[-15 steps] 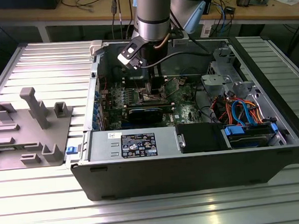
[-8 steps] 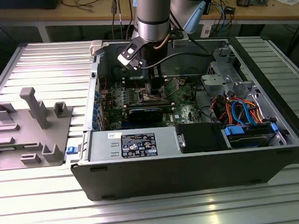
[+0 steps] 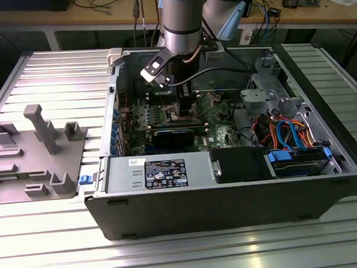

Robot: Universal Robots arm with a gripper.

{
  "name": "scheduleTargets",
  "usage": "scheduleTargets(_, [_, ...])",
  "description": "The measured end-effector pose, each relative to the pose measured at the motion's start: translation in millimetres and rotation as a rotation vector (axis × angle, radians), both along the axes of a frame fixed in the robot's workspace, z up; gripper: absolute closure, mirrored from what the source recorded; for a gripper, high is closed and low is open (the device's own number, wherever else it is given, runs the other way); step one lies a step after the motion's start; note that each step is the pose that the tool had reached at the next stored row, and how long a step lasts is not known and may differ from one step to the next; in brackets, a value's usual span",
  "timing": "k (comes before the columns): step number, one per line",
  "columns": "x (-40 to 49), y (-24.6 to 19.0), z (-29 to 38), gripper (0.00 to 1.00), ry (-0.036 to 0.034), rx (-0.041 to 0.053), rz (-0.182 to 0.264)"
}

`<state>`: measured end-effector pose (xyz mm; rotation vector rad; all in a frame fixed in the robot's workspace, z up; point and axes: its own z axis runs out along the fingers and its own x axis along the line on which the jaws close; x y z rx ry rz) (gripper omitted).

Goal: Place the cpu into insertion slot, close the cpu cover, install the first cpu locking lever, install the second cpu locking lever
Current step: 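Place the cpu into insertion slot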

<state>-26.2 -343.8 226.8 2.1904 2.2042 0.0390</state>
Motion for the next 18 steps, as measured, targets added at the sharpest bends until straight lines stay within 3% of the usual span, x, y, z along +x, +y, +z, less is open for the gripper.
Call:
scheduleTargets(1, [-0.1, 0.0, -3.9, 0.46, 0.0, 0.0, 0.0])
scheduleTargets(9, [-0.2, 3.5, -4.3, 0.46, -0.0001, -0.0061, 0.0])
scheduleTargets(18, [-0.4, 4.2, -5.1, 0.46, 0.0, -0.0116, 0.0])
